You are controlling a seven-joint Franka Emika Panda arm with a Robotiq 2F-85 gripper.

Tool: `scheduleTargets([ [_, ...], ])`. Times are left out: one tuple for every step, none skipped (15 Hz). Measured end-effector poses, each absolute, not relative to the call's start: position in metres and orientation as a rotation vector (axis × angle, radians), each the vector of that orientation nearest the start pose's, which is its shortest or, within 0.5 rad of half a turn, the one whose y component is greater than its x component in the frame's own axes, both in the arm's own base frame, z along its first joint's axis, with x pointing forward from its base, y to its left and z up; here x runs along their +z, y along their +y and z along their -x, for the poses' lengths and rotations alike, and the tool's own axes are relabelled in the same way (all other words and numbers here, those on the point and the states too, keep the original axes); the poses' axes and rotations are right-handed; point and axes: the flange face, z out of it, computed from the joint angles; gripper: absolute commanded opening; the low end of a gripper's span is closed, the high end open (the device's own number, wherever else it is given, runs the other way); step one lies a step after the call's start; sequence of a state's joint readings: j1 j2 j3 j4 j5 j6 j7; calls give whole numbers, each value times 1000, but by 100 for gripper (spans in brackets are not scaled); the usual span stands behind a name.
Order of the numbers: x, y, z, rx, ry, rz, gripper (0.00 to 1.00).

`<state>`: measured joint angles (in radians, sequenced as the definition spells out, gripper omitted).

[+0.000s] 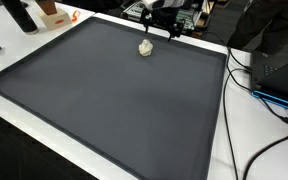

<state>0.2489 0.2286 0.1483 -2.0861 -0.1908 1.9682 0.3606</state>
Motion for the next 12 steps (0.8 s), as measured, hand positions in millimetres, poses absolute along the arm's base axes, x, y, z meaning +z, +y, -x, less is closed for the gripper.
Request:
scheduleTargets([
  [291,202,-500,466,-300,3358,100],
  [289,208,-500,474,-363,3367,100],
  [286,212,-499,487,-427,3373,100],
  [284,217,-499,502,-496,3376,100],
  [282,221,-498,519,-570,3375,100],
  [279,224,-498,534,-646,3370,100],
  [277,227,-498,547,-723,3362,100],
  [275,231,-498,562,-800,3350,100],
  [272,234,-498,574,-872,3337,100],
  [270,237,-497,584,-940,3323,100],
  [267,240,-496,591,-1003,3309,100],
  [265,243,-495,599,-1062,3294,100],
])
